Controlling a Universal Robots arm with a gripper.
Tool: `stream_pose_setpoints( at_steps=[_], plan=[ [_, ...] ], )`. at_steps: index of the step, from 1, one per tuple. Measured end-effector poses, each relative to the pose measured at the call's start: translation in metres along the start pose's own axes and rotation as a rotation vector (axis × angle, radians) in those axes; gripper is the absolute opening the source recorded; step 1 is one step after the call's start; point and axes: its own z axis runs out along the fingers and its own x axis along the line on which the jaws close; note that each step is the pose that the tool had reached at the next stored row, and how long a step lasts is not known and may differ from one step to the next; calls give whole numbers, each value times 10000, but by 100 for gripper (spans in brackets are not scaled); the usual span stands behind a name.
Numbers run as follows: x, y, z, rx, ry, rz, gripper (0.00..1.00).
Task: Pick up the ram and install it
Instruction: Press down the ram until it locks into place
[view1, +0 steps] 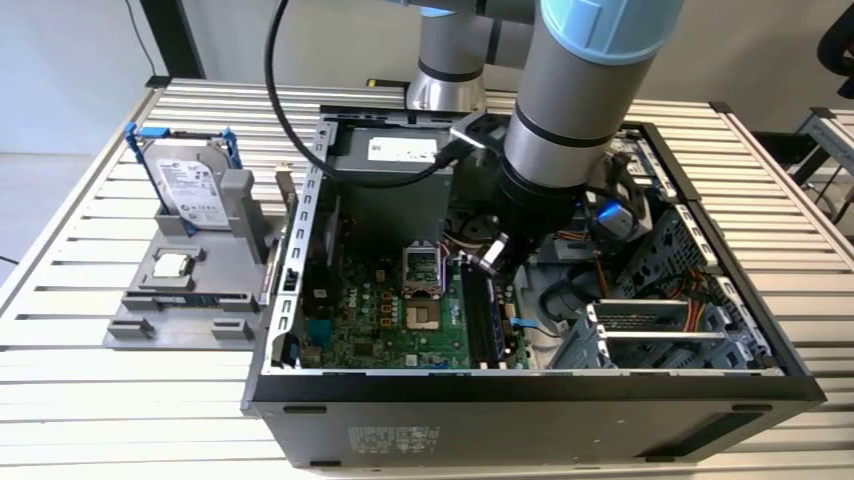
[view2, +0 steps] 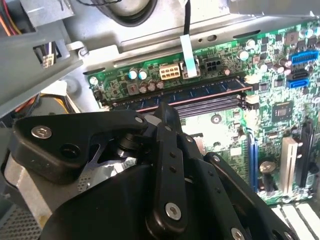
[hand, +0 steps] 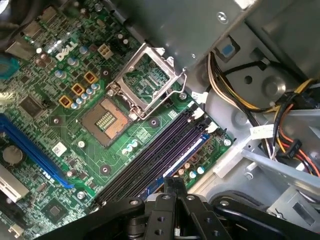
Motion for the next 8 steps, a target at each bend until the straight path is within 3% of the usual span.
stream_pose_setpoints(
  at_steps=[8],
  plan=[
    [0,0,0,-22,11,-562,0]
  ],
)
